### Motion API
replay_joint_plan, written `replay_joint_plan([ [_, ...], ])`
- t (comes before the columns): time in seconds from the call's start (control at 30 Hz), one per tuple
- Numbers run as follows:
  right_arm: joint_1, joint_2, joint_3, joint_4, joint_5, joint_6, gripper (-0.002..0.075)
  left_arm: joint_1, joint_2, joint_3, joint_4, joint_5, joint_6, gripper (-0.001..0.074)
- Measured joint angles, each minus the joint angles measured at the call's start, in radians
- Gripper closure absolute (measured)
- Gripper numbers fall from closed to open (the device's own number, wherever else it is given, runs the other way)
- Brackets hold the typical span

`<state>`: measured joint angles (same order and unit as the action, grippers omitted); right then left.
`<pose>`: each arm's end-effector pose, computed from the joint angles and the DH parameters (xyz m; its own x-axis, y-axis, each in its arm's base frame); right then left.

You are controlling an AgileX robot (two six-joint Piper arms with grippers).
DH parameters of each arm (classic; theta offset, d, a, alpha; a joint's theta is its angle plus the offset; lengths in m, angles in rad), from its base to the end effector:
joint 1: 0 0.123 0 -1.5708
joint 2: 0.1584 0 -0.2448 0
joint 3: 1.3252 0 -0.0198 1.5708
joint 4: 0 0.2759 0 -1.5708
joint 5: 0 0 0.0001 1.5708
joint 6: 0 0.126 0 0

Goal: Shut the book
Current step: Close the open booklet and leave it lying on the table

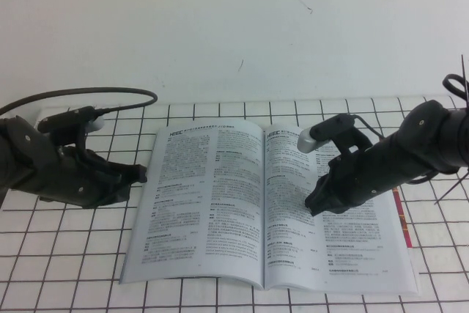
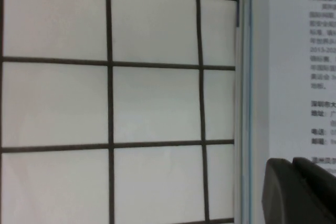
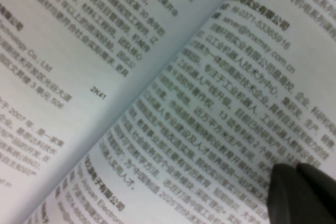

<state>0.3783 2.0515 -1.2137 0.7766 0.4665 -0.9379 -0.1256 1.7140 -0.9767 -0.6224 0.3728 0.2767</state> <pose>0.3718 0.1906 0.0394 -0.7022 -0.4996 -0.5074 -0.6515 0.7382 0.1748 0.3688 -0.0736 0.1048 -0.8471 -0.1958 -0.4941 -0.0176 0.9395 -0.3421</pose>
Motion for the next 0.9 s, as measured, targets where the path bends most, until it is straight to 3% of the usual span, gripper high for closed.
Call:
replay_joint_plan([
  [0.37, 0.0, 0.0, -0.004, -0.038, 0.005, 0.049, 0.0728, 0.0, 0.096, -0.002, -0.004, -0.085, 0.024, 0.0738],
  [0.9, 0.0, 0.0, -0.004, -0.039, 0.005, 0.053, 0.0729, 0.0, 0.138, -0.01, -0.048, 0.009, 0.053, 0.0738],
])
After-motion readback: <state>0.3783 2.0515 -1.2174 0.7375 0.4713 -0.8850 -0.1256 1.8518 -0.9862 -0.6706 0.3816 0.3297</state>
